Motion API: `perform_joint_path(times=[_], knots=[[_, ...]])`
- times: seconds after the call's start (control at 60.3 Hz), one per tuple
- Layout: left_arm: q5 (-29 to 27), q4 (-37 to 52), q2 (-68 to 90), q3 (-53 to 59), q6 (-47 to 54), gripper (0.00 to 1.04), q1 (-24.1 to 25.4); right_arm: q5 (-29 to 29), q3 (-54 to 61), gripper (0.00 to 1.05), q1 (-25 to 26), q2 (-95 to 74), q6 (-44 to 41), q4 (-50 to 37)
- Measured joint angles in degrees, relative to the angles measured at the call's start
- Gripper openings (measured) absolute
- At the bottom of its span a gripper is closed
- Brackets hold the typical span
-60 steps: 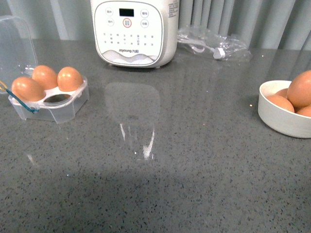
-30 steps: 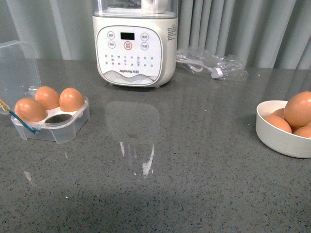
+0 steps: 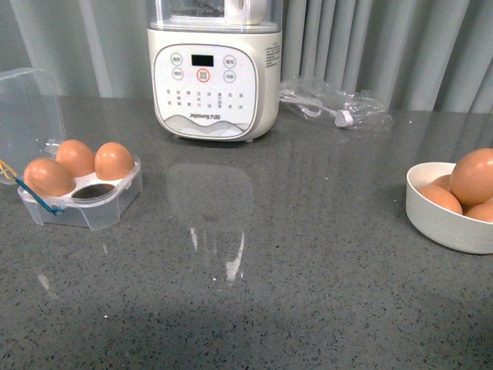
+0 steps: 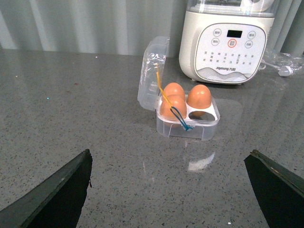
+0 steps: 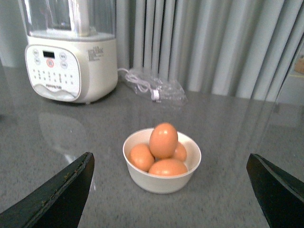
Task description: Put egg into box
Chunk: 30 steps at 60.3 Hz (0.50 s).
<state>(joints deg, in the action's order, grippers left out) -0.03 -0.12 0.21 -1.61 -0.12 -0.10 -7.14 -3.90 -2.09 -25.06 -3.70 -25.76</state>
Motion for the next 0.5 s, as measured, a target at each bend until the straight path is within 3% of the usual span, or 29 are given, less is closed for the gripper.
perform_joint_path(times=[0.215,0.331,0.497], knots=[[0.02,0.0,0.0,0.0,0.0,0.98,0.0,-2.01,-10.82,0.97,1.46,-25.27,1.44,-13.18],[0.02,0.0,0.0,0.0,0.0,0.98,0.0,-1.6,-19.58,0.97,1.44,-39.85,1.51,-13.35],[0.02,0.0,0.0,0.0,0.0,0.98,0.0,-1.03,-32.11,0.97,2.08,-55.12,1.29,-6.36]])
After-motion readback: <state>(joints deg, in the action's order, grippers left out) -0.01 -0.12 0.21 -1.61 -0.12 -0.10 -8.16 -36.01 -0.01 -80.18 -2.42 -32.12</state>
